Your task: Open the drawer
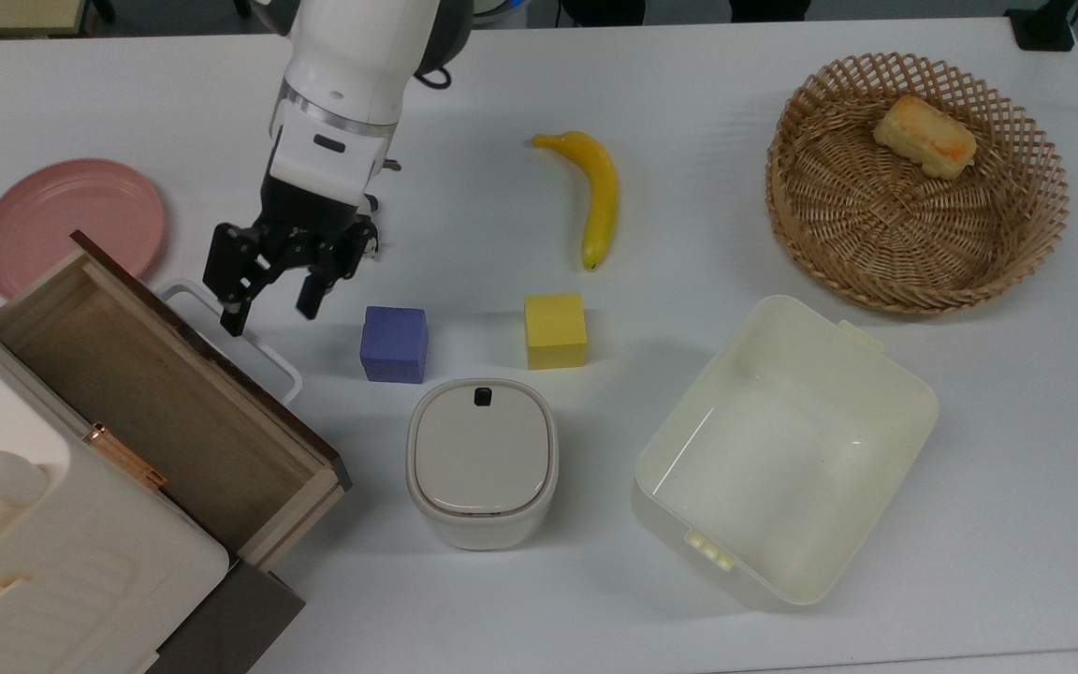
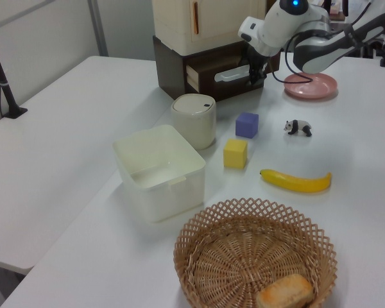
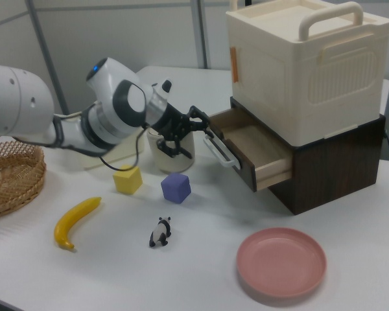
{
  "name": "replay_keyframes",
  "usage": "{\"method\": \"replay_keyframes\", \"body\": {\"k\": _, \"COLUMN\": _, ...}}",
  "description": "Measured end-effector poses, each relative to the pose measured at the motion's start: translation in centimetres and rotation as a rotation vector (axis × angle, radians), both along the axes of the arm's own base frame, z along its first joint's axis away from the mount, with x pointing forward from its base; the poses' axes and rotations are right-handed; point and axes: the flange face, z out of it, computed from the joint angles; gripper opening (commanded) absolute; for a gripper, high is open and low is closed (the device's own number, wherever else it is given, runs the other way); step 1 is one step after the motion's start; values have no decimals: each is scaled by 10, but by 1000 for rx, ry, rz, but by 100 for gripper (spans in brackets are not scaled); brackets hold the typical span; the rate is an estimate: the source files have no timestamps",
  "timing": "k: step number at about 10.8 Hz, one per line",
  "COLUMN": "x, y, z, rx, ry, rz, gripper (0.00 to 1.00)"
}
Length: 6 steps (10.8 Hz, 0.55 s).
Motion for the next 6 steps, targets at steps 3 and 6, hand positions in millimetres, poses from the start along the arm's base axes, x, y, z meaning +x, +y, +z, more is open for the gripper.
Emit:
{"method": "replay_keyframes", "body": {"k": 3, "x": -8, "y": 42, "z": 36, "rx": 171, "ry": 96, "rz": -174, "gripper": 88}}
{"method": "replay_keyframes", "body": {"k": 6, "x": -24, "y": 59, "z": 85, "rx": 352, "ry": 173, "rz": -308, "gripper": 92}}
